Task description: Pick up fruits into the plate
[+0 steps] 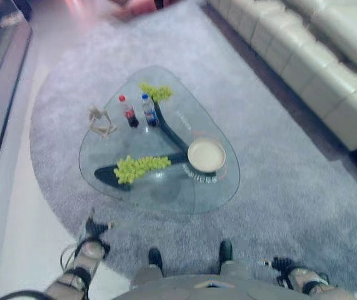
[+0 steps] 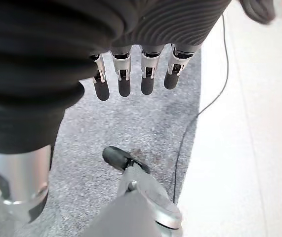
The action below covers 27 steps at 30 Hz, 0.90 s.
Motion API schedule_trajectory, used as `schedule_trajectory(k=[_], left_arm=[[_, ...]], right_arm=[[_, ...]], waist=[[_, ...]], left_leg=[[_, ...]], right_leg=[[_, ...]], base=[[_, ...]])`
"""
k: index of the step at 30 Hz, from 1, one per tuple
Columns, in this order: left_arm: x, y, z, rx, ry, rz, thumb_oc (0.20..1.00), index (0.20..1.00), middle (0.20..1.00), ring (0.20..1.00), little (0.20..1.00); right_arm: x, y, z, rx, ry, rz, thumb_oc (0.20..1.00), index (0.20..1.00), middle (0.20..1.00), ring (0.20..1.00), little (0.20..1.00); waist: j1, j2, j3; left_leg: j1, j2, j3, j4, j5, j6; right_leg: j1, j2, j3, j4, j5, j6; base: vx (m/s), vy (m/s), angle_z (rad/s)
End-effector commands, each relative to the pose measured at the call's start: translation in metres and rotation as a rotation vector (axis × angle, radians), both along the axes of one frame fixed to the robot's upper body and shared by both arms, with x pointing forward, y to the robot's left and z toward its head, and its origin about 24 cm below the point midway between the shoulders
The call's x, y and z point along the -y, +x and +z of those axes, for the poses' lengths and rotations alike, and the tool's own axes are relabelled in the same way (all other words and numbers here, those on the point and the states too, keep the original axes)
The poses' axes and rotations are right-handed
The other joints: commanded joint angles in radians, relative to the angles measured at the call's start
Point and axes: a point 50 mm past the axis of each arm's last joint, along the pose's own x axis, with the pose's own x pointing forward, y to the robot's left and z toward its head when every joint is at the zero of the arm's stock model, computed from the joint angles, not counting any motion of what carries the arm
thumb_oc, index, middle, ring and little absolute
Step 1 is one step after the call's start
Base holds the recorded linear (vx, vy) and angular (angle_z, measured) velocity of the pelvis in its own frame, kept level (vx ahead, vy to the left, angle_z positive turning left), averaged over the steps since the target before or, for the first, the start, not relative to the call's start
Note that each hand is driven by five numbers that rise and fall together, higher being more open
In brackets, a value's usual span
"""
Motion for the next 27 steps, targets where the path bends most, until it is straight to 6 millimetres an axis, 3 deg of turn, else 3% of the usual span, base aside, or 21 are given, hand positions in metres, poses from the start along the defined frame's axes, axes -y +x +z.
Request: schedule_trajectory(k=[1, 5, 9, 18, 27], left_arm=[[-0.024, 0.042, 0.051, 0.200, 0.181, 0.039, 1.000, 1.000, 1.000, 1.000, 1.000], [-0.043, 0.074, 0.104, 0.339, 0.317, 0.033, 1.000, 1.000, 1.000, 1.000, 1.000], [-0.059, 0.095, 0.156, 0.426, 0.466, 0.000, 1.000, 1.000, 1.000, 1.000, 1.000], [-0.067, 0.113, 0.210, 0.470, 0.678, -0.075, 1.000, 1.000, 1.000, 1.000, 1.000], [-0.059, 0.134, 0.254, 0.427, 0.937, -0.184, 1.000, 1.000, 1.000, 1.000, 1.000]], right_arm=[[-0.004, 0.038, 0.015, 0.138, -0.017, 0.036, 1.000, 1.000, 1.000, 1.000, 1.000], [0.004, 0.063, 0.032, 0.218, -0.036, 0.087, 1.000, 1.000, 1.000, 1.000, 1.000], [0.008, 0.070, 0.039, 0.273, -0.026, 0.055, 1.000, 1.000, 1.000, 1.000, 1.000], [0.012, 0.083, 0.051, 0.328, -0.029, 0.076, 1.000, 1.000, 1.000, 1.000, 1.000], [0.013, 0.104, 0.067, 0.382, -0.061, 0.120, 1.000, 1.000, 1.000, 1.000, 1.000]], waist=[[-0.021, -0.029, 0.091], [-0.026, -0.051, 0.168], [-0.023, -0.082, 0.227], [-0.042, -0.083, 0.277], [-0.079, -0.071, 0.277]], left_leg=[[-0.057, -0.013, -0.066, 0.051, -0.109, 0.012], [-0.149, -0.024, -0.070, 0.094, -0.099, 0.007], [-0.209, -0.034, -0.073, 0.121, -0.100, 0.007], [-0.274, -0.050, -0.066, 0.145, -0.098, 0.004], [-0.444, -0.073, -0.049, 0.276, -0.123, 0.016]], right_leg=[[-0.006, 0.008, 0.009, 0.106, -0.157, 0.003], [-0.091, 0.018, 0.024, 0.142, -0.151, -0.004], [-0.149, 0.025, 0.019, 0.167, -0.148, -0.005], [-0.229, 0.020, 0.003, 0.194, -0.140, -0.004], [-0.396, 0.011, 0.017, 0.283, -0.145, -0.014]], base=[[-0.20, 0.023, -0.06], [-0.17, 0.000, -0.07], [-0.10, -0.059, -0.02], [-0.01, 0.013, 0.00], [0.01, 0.013, -0.01]])
